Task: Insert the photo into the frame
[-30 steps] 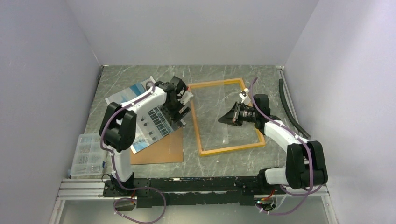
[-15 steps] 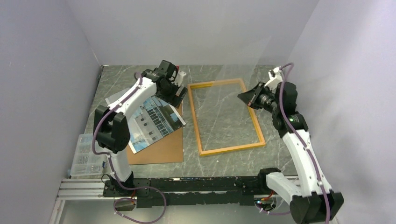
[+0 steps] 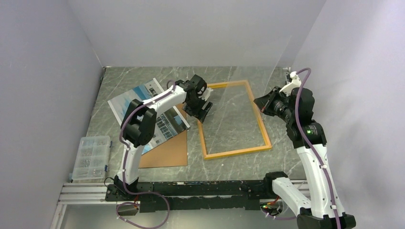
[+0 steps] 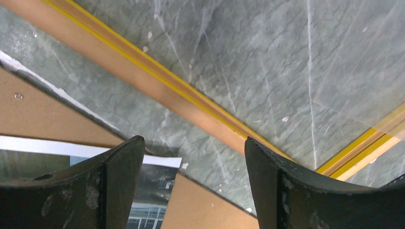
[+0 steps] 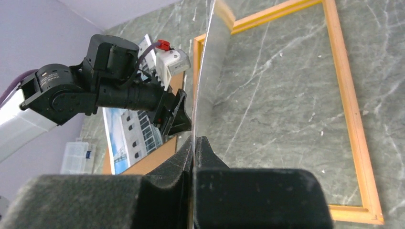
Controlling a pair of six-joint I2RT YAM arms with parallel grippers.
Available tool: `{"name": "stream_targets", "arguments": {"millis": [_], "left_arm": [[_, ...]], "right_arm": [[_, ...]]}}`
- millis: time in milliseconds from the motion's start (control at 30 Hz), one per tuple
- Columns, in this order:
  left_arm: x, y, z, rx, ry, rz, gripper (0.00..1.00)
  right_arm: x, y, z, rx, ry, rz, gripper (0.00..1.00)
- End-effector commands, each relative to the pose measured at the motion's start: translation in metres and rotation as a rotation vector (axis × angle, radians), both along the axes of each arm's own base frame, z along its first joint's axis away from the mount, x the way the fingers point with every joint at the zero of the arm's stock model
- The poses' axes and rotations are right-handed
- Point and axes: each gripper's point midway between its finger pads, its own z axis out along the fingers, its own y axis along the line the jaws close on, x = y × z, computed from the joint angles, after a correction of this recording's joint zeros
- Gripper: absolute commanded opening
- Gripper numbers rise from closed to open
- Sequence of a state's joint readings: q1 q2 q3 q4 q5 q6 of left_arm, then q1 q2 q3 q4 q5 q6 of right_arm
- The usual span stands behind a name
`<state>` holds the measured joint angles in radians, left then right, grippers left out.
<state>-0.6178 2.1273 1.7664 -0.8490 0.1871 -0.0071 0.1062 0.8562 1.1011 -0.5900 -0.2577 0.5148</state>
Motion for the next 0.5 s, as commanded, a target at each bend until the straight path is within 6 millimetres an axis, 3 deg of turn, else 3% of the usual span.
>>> {"name": "stream_targets", "arguments": {"millis": [0, 267, 467], "left_arm": [[0.013, -0.02, 0.003, -0.058, -0.036, 0.027, 0.81], [0.001, -0.017, -0.038, 0.029, -0.014, 0.003, 0.74], [0.0, -0.006, -0.049, 0.083, -0.052, -0.037, 0.6]], "right_arm": [[-0.004, -0.008, 0.028, -0.043, -0.075, -0.024, 0.0], [-0.009, -0.006, 0.03, -0.051, -0.073, 0.0, 0.0], [-0.008, 0.002, 0.025, -0.023, -0.063, 0.038, 0.0]]}}
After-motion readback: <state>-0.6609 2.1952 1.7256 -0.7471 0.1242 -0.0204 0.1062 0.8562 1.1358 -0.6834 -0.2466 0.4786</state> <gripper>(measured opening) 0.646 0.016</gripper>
